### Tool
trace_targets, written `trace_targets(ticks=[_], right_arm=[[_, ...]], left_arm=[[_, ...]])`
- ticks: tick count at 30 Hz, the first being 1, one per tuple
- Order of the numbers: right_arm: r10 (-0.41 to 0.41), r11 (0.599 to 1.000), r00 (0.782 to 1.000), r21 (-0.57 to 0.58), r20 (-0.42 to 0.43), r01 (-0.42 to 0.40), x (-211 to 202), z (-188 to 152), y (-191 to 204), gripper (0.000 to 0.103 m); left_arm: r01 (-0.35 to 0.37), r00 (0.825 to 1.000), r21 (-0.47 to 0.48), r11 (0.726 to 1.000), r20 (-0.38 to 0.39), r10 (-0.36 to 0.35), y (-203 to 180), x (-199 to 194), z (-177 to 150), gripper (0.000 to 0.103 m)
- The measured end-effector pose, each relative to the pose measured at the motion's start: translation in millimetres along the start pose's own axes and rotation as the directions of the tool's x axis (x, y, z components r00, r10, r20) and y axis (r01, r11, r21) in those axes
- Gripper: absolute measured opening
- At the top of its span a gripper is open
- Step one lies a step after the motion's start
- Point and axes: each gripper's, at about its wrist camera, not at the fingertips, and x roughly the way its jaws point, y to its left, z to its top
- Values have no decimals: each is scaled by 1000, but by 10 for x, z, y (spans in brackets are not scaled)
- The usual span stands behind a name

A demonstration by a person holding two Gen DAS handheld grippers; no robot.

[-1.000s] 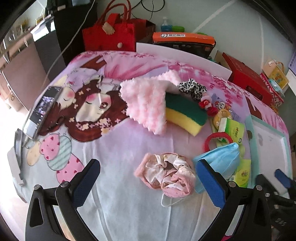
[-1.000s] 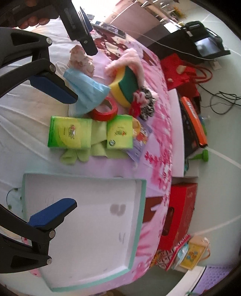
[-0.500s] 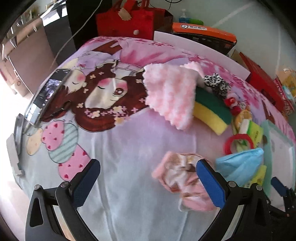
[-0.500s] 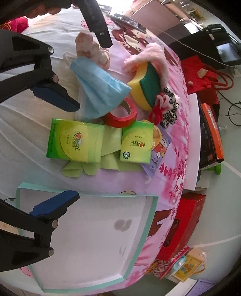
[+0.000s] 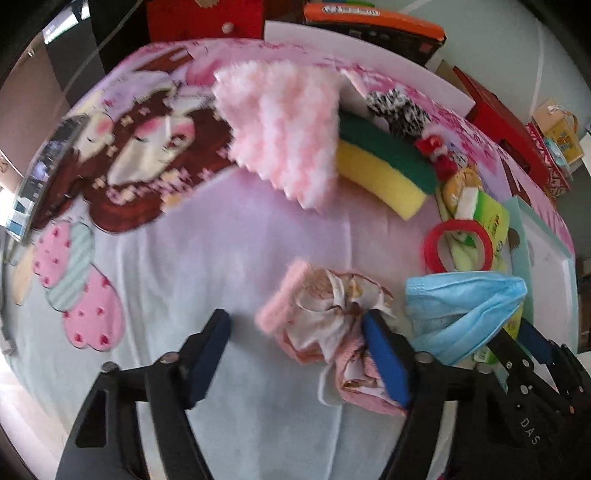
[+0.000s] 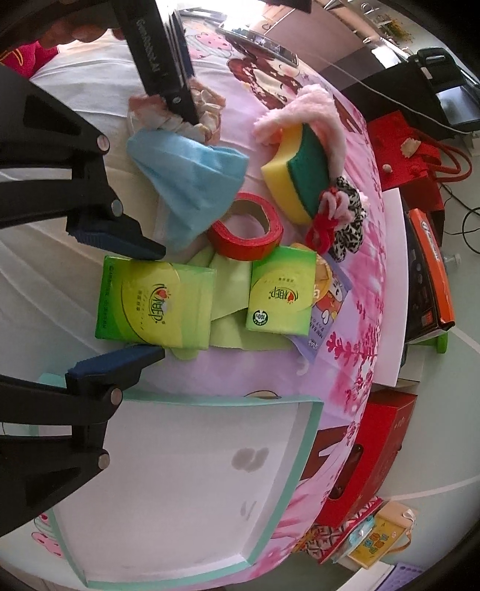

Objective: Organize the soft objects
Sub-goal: 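Grasp the green tissue pack with the right gripper while the left grasps the pink floral cloth, then carry both items into the teal-rimmed tray and open both grippers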

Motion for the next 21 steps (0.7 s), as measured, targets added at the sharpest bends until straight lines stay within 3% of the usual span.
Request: trace_targets(ticks=[4,7,9,11,17,21], right_arm=[[-3,1000,1000,0,-3,3,11,0,2,50],[-7,1000,1000,-2,-6,7,28,10,15,50],[-9,1000,1000,-4,-6,9,37,9,22,50],[-9,1000,1000,-4,-6,9,39,5,20,50],[1,1000,1000,2,-1,-1,24,2,2,50],[7,1000,1000,15,15,-7,-22,-1,-40,50]], left_arm=[[-13,1000,33,999,-9,13,-91,54,-18,59],[-27,1000,59,998,-8,28,-176,90,-11,44],[-28,1000,81,996,-2,28,-248,90,-11,26],[-4,1000,91,996,-2,4,-302,89,-12,17],[38,999,59,998,2,-38,-328,66,20,13],[-4,999,37,999,51,2,-257,-47,58,13]])
